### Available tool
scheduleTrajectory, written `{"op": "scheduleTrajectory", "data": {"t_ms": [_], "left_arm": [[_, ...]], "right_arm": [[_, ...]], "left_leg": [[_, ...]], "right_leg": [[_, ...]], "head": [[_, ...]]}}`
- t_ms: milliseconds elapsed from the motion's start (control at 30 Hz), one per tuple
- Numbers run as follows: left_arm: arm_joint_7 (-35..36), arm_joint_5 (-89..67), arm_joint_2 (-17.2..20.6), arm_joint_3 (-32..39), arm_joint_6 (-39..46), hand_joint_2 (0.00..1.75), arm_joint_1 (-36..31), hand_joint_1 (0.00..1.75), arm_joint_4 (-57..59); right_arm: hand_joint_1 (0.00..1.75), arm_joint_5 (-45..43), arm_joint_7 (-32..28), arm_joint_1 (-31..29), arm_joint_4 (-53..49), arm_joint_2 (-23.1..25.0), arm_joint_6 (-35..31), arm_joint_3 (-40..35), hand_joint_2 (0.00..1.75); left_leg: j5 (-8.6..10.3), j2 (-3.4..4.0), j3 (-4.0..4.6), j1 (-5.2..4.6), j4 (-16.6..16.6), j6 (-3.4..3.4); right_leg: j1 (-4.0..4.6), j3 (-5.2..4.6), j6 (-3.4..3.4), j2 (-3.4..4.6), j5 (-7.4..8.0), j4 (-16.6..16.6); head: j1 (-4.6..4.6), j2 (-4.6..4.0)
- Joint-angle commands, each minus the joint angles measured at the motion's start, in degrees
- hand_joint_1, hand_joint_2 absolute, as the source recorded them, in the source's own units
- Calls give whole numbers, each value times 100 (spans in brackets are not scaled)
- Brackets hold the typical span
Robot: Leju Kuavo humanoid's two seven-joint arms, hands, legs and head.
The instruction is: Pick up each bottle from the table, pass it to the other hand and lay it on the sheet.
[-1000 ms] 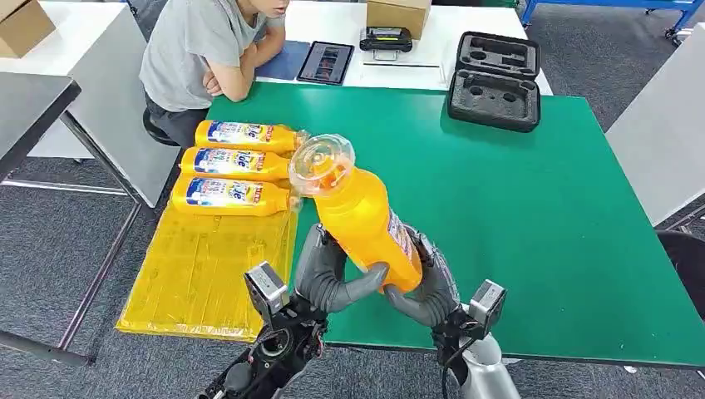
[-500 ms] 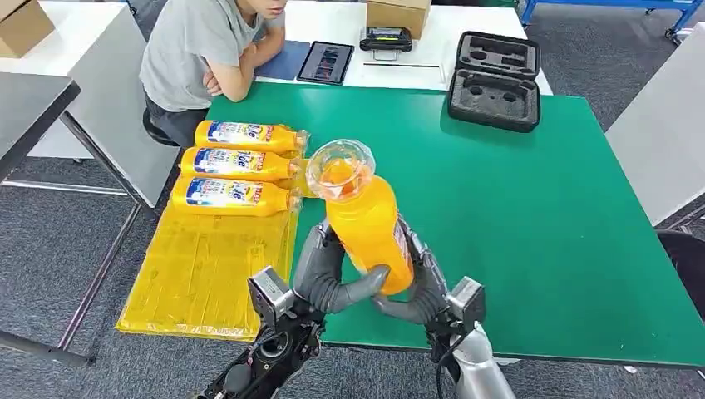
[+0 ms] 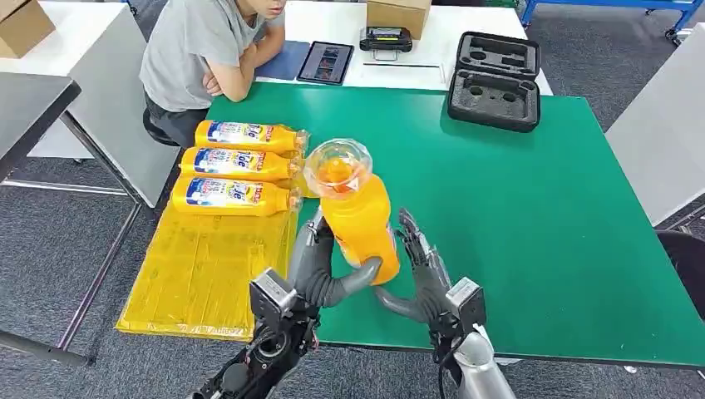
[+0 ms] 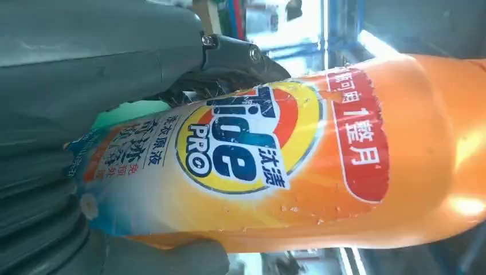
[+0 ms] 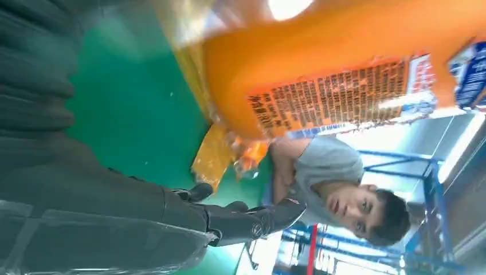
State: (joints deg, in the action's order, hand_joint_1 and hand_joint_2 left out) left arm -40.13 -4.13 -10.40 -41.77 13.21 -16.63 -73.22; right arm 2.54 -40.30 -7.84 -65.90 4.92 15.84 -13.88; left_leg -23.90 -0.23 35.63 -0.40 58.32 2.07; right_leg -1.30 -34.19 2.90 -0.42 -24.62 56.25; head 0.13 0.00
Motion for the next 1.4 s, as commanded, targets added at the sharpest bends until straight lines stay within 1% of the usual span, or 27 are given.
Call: {"op": "scheduleTrajectory", "data": {"t_ms": [33,67,167,200,233,300,333,367,433,467,567,600,667,700,767,833,900,933,967,1000,1033,1067,1100,1167,1333,1367,1400], "left_arm": [[13,-847,565,-849,1744,175,-956,175,1500],[13,-963,611,-767,1978,175,-1009,175,1671],[13,-1115,735,-479,2193,175,-982,175,1824],[13,-1318,765,-324,2413,175,-965,175,1976],[13,-1590,792,-142,2661,175,-984,175,2254],[13,-2608,749,513,2679,175,-889,175,2255],[13,-3138,719,808,2679,175,-817,175,2228],[139,-3603,636,1068,2679,175,-795,175,2294],[285,-4110,653,1254,2679,175,-785,175,2257],[379,-4292,675,1278,2679,175,-808,175,2264],[671,-4788,874,1323,2669,175,-794,175,2243],[826,-4991,951,1322,2635,175,-801,175,2216],[1036,-5253,1129,1355,2415,175,-820,175,2127],[1036,-5253,1129,1355,2415,175,-820,175,2127],[1036,-5253,1129,1355,2415,175,-820,175,2127],[1124,-5357,1173,1362,2361,175,-842,175,2124],[1469,-5689,1358,1406,2225,175,-853,175,2144],[1564,-5780,1437,1427,2198,175,-837,175,2153],[1733,-5987,1610,1445,2107,175,-801,175,2157],[1733,-5987,1610,1445,2107,175,-801,175,2157],[1688,-5942,1725,1514,2113,175,-727,175,2095],[1703,-5985,1755,1516,2039,175,-710,175,2077],[1844,-6170,1839,1522,1797,175,-636,175,1974],[1933,-6327,1975,1521,1658,175,-583,175,1942],[1943,-6350,1992,1519,1636,175,-578,175,1934],[1973,-6408,2030,1506,1490,175,-614,175,1954],[1974,-6371,2053,1527,1319,175,-631,175,1980]], "right_arm": [[0,231,30,400,-244,-125,-597,284,175],[0,284,30,500,-423,-120,-719,316,175],[0,388,30,674,-756,-142,-889,335,175],[0,380,30,716,-848,-160,-907,343,175],[0,389,30,734,-915,-189,-937,343,175],[0,384,30,753,-964,-218,-1016,320,175],[0,377,30,777,-994,-219,-1019,321,175],[0,356,30,790,-998,-203,-1011,341,175],[0,351,30,806,-993,-180,-995,365,175],[0,334,30,795,-959,-174,-974,375,175],[0,263,30,725,-807,-141,-921,409,175],[0,224,30,703,-762,-133,-904,421,175],[0,171,30,694,-747,-137,-912,428,175],[0,171,30,694,-747,-137,-912,428,175],[0,171,30,694,-747,-137,-912,428,175],[0,143,30,714,-761,-134,-914,448,175],[0,30,30,734,-745,-115,-840,498,175],[0,16,30,731,-729,-113,-822,508,175],[0,16,30,708,-708,-98,-790,520,175],[0,16,30,708,-708,-98,-790,520,175],[0,30,30,672,-670,-81,-787,529,175],[0,33,30,653,-651,-72,-773,539,175],[0,46,30,605,-607,-51,-719,569,175],[0,24,30,578,-556,-42,-657,602,175],[0,23,30,576,-547,-42,-649,608,175],[0,24,30,571,-526,-39,-625,625,175],[0,29,30,553,-486,-31,-616,648,175]], "left_leg": [[-8,-9,-36,12,-9,-16],[-1,-14,-21,5,-10,-10],[-14,-15,-57,19,-13,-26],[-7,-1,-33,10,-10,-16],[-10,-2,-40,14,-9,-20],[-4,5,-25,5,-10,-12],[-9,10,-34,9,-9,-16],[-7,17,-22,8,-5,-13],[-7,10,-17,10,-2,-11],[-3,5,-10,6,-3,-8],[-12,25,-30,14,-4,-15],[-8,17,-23,12,-4,-13],[-4,15,-16,9,-5,-12],[-9,16,-28,14,-5,-17],[-5,13,-15,10,-3,-11],[-9,14,-22,12,-3,-14],[-5,8,-14,10,-3,-11],[-17,13,-37,20,-1,-20],[-6,19,-20,11,-5,-13],[-11,25,-29,15,-5,-17],[-9,25,-24,14,-4,-15],[-6,18,-17,11,-3,-13],[-11,24,-26,17,-3,-18],[-6,23,-20,11,-6,-14],[-9,20,-19,19,-2,-15],[-4,11,-9,16,-2,-11],[-13,14,-24,23,2,-17]], "right_leg": [[12,42,-18,-8,-9,-14],[5,27,-11,-13,-5,-9],[20,65,-29,-12,-16,-18],[11,35,-18,1,-6,-11],[15,44,-23,1,-9,-13],[6,25,-13,5,-3,-9],[10,32,-17,11,-5,-10],[8,18,-14,19,-2,-5],[10,16,-12,11,-3,-2],[6,9,-9,6,-2,-1],[14,27,-17,26,-3,-8],[11,22,-14,19,-2,-6],[9,14,-12,16,-1,-4],[14,27,-19,18,-4,-6],[10,13,-12,14,-2,-2],[12,22,-15,15,-5,-3],[9,14,-11,9,-4,-3],[20,40,-22,14,-12,-7],[11,16,-13,20,-2,-4],[14,24,-17,26,-4,-6],[13,22,-15,26,-2,-4],[11,15,-13,18,-2,-1],[16,21,-18,26,-4,-3],[11,13,-14,26,-1,-4],[19,16,-15,21,-4,-1],[16,8,-11,12,-3,0],[23,25,-17,15,-9,-1]], "head": [[0,0],[0,0],[0,0],[-2,0],[-2,0],[-2,0],[0,0],[-2,0],[2,0],[-2,0],[0,0],[0,0],[0,0],[0,0],[0,0],[-2,0],[0,0],[0,0],[0,0],[2,0],[2,0],[2,0],[0,0],[0,0],[0,0],[2,0],[2,0]]}}
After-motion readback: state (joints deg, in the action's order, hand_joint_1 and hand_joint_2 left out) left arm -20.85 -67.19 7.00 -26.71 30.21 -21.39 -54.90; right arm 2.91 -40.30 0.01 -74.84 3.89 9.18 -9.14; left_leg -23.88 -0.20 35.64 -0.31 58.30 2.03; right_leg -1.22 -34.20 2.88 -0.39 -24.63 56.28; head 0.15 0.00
